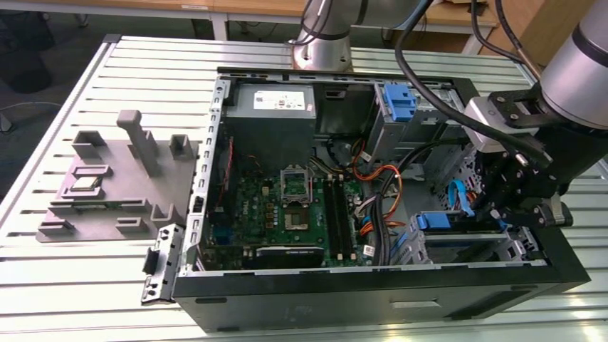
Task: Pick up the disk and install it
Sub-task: 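Insert the second disk wire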
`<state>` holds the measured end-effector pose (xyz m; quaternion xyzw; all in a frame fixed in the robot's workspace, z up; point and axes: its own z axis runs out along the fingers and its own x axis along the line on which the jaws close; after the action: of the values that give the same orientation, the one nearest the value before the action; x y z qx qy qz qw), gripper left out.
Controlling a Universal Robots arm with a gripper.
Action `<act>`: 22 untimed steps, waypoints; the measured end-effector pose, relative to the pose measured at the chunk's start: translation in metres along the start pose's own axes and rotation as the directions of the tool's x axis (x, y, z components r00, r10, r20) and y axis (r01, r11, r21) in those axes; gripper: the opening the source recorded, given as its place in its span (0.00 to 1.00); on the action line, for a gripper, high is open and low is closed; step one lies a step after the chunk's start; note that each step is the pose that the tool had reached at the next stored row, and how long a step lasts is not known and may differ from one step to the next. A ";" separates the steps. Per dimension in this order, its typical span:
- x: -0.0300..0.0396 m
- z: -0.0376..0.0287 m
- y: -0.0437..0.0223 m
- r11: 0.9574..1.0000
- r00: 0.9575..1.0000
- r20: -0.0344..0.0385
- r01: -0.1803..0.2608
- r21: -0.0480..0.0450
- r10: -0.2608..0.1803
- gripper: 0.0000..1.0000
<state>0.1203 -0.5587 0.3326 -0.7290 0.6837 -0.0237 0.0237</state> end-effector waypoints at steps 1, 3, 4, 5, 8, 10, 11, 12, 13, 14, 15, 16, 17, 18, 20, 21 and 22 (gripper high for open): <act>0.0000 0.0000 0.0000 1.000 1.000 0.000 0.000 0.000 0.000 0.24; -0.0001 -0.0001 0.0000 1.000 1.000 0.000 0.000 0.000 0.000 0.24; -0.0001 0.0000 0.0000 1.000 1.000 0.000 0.000 0.000 0.000 0.24; -0.0001 0.0000 0.0000 1.000 1.000 0.000 0.000 0.000 0.000 0.24; -0.0002 -0.0013 -0.0001 1.000 1.000 -0.002 0.000 0.000 0.000 0.24; -0.0001 -0.0037 -0.0004 1.000 1.000 -0.004 0.000 -0.001 0.000 0.24; -0.0001 -0.0051 -0.0007 1.000 1.000 -0.004 0.000 -0.001 0.000 0.24; -0.0001 -0.0053 -0.0007 1.000 1.000 -0.004 0.000 -0.001 0.000 0.24; -0.0001 -0.0053 -0.0007 1.000 1.000 -0.004 0.000 -0.001 0.000 0.24; -0.0001 -0.0048 -0.0007 1.000 1.000 -0.003 0.000 -0.001 0.000 0.24; -0.0001 -0.0047 -0.0007 1.000 1.000 -0.002 0.000 -0.001 0.000 0.24; -0.0001 -0.0047 -0.0007 1.000 1.000 -0.002 0.000 -0.001 0.000 0.24; -0.0001 -0.0047 -0.0007 1.000 1.000 -0.002 0.000 -0.001 0.000 0.24; -0.0001 -0.0047 -0.0007 1.000 1.000 -0.002 0.000 -0.001 0.000 0.24; -0.0001 -0.0053 -0.0009 1.000 1.000 -0.002 0.000 -0.002 0.000 0.24; -0.0001 -0.0066 -0.0013 1.000 1.000 -0.002 0.000 -0.003 0.000 0.24; -0.0001 -0.0080 -0.0015 1.000 1.000 -0.002 0.000 -0.004 0.000 0.24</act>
<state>0.1213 -0.5585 0.3407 -0.7291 0.6837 -0.0230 0.0216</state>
